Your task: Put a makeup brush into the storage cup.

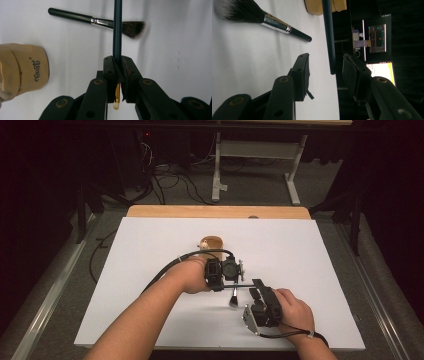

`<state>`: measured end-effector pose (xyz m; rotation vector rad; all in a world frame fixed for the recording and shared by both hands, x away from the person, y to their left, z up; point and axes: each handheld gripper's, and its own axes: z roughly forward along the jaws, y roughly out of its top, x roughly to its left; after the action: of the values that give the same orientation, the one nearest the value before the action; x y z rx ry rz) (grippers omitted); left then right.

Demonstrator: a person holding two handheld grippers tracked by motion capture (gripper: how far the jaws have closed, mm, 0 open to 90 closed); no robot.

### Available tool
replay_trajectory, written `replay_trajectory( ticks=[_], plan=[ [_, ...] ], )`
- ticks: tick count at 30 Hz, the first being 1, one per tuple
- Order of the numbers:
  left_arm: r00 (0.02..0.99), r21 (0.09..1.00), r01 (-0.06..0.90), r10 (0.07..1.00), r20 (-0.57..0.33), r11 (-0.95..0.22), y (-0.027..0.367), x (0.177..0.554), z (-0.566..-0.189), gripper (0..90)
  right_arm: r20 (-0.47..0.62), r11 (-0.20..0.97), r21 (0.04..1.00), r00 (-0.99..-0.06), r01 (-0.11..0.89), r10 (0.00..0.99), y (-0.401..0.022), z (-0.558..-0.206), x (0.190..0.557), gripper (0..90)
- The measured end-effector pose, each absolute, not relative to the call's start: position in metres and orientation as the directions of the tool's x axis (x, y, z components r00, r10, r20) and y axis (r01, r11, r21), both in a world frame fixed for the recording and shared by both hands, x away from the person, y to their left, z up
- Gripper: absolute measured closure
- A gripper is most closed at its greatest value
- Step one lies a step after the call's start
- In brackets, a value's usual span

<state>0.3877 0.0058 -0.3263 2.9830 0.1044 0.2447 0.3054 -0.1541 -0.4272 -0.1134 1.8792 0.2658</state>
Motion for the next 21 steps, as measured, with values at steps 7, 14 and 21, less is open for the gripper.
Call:
replay_trajectory(
  ticks=[7,14,21],
  plan=[
    [0.984,0.143,0.051,0.074,0.159,-0.988,0.0033,0.3872,-0.3284,82.9,-0.949,0.969,0.12,-0.313,-0.217,0.048,-0.1537,-0.4261,0.3043,64.2],
    [0.984,0.138,0.051,0.073,0.164,-0.989,0.0026,0.3874,-0.3292,82.9,-0.946,0.967,0.119,-0.321,-0.224,0.042,-0.1529,-0.4246,0.3038,69.9],
    [0.984,0.144,0.044,0.068,0.165,-0.989,-0.0004,0.3854,-0.3308,82.9,-0.95,0.964,0.108,-0.312,-0.242,0.028,-0.1516,-0.4245,0.3027,76.1]
  ],
)
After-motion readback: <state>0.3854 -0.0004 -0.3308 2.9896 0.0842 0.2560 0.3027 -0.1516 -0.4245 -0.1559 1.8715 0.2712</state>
